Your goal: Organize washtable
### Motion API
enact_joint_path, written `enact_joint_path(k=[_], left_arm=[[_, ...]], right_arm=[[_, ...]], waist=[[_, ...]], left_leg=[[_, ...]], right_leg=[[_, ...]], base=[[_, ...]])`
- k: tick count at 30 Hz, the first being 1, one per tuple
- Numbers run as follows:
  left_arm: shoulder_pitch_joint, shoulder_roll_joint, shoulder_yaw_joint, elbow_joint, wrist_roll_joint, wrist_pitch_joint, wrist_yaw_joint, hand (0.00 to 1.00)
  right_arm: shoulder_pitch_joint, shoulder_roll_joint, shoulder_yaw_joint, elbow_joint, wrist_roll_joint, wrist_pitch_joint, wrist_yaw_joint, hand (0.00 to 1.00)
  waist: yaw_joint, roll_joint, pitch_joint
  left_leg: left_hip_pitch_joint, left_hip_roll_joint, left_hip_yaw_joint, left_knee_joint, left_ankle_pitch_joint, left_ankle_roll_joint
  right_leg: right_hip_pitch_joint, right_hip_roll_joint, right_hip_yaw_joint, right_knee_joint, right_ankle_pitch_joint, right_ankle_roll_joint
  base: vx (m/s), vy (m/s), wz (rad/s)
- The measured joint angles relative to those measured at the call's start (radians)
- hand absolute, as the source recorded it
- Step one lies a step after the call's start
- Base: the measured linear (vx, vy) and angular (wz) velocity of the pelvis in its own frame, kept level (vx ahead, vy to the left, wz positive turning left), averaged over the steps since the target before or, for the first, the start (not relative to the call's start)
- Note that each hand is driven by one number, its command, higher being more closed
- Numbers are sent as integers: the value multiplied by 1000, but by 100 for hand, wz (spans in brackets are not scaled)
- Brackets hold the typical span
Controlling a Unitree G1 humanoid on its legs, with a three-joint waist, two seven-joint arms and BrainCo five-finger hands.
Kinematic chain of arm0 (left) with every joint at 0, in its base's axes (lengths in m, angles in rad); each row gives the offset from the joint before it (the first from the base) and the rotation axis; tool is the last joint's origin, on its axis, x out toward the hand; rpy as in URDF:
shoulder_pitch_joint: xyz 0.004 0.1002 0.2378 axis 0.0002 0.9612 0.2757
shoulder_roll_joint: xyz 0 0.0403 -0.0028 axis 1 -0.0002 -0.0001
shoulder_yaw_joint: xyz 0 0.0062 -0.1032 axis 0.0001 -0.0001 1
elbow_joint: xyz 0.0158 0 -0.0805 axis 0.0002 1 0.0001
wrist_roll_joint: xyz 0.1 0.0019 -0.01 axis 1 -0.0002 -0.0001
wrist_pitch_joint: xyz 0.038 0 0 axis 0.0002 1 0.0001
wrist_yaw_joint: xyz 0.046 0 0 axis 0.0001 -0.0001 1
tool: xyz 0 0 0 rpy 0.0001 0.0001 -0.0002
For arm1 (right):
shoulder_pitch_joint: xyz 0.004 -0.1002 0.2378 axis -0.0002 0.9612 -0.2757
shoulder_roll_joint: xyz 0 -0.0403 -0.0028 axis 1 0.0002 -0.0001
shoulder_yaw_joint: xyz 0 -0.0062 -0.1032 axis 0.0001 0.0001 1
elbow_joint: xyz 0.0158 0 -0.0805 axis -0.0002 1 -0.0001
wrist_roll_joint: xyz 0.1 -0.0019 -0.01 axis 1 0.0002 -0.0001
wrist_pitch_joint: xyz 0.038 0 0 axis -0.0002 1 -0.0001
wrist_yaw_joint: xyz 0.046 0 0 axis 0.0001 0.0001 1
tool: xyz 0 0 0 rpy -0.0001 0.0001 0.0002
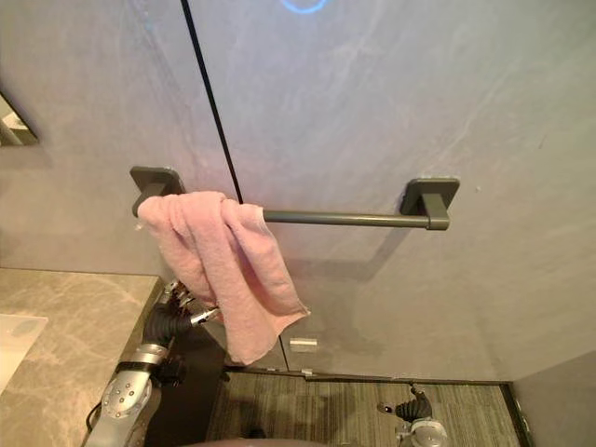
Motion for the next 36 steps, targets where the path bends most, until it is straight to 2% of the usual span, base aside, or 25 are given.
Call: enact_joint_path(k=[10,13,19,26,31,33,36], left_arm=[[-22,0,-3,0,9,-2,11,100],[-22,0,-3,0,9,-3,19,100],[-22,0,-5,0,10,-5,21,100],[-7,-3,-14,-40,40,-14,23,100],[-10,-2,-39,-50,39,-22,23,100],[-17,1,-39,-50,38,-23,23,100],[-18,3,-41,-50,36,-23,22,100]], right_arm=[[4,-2,2,-56,2,0,0,0],[17,-2,2,-177,23,-9,1,0],[100,-10,40,-470,71,-47,28,0],[228,-22,106,-784,90,-83,111,0],[279,-115,176,-944,128,-89,178,0],[280,-168,200,-1004,156,-103,211,0],[272,-225,229,-1066,213,-125,239,0]], waist=[[-3,-6,-2],[-24,-7,-2],[-34,-10,-3],[-50,-20,3],[-51,-30,2],[-49,-39,7],[-45,-39,7]], left_leg=[[5,-6,17,-25,0,1],[8,-6,18,-27,-2,3],[26,-6,46,-35,-4,5],[35,-5,79,-35,-12,16],[39,-6,103,-25,-23,17],[41,-5,108,-24,-25,17],[49,-5,120,-24,-29,18]], right_leg=[[-1,0,19,-30,11,7],[-2,0,31,-31,12,6],[-2,-1,66,-27,17,8],[-17,0,102,-24,21,14],[-14,-2,126,-24,25,21],[-15,-2,130,-23,25,22],[-15,-1,145,-19,27,24]], base=[[34,5,-6],[30,3,-9],[-15,9,-17],[-39,7,-15],[23,13,-13],[-6,3,-6],[-15,1,-12]])
